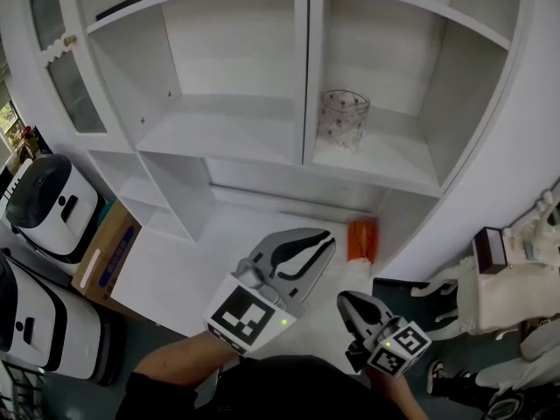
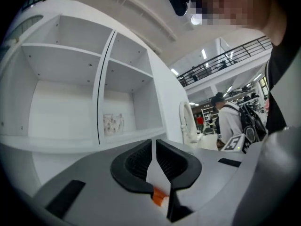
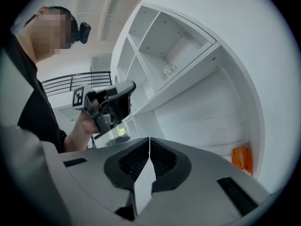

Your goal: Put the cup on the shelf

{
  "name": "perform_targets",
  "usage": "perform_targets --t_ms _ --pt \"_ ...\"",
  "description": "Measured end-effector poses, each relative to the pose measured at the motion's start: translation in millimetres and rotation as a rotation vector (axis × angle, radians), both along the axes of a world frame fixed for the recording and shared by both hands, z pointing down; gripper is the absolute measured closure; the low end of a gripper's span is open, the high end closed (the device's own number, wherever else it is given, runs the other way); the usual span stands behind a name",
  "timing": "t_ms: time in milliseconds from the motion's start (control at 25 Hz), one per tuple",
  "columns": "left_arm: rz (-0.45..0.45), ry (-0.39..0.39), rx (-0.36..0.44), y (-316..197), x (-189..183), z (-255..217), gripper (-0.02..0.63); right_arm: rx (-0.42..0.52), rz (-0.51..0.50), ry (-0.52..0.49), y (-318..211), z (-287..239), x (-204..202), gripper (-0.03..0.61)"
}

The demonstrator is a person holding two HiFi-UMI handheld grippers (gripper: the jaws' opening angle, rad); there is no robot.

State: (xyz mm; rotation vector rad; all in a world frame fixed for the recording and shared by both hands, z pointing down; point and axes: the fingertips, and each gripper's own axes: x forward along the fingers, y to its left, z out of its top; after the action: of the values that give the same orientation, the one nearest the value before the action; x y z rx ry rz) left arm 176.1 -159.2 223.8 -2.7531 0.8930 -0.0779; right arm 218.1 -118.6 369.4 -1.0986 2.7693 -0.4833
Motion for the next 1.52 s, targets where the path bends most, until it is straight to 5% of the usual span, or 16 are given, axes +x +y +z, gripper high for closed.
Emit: perform_targets --t_ms 240,480,1520 --pt "-0.072 0.102 -0.299 17.0 -68.1 95.2 0.580 0.034 0.112 0.030 0.4 1.4 -7.1 0.561" --pt "-0.130 0.025 -0.425 33.9 -90.5 176.9 0.583 0.035 0.123 0.057 0.4 6.8 -21.0 0.561" --pt "-0.134 0.108 -0.402 22.0 -113.5 161.1 0.588 0.123 0.103 0.077 8.7 -11.7 -55.5 0.563"
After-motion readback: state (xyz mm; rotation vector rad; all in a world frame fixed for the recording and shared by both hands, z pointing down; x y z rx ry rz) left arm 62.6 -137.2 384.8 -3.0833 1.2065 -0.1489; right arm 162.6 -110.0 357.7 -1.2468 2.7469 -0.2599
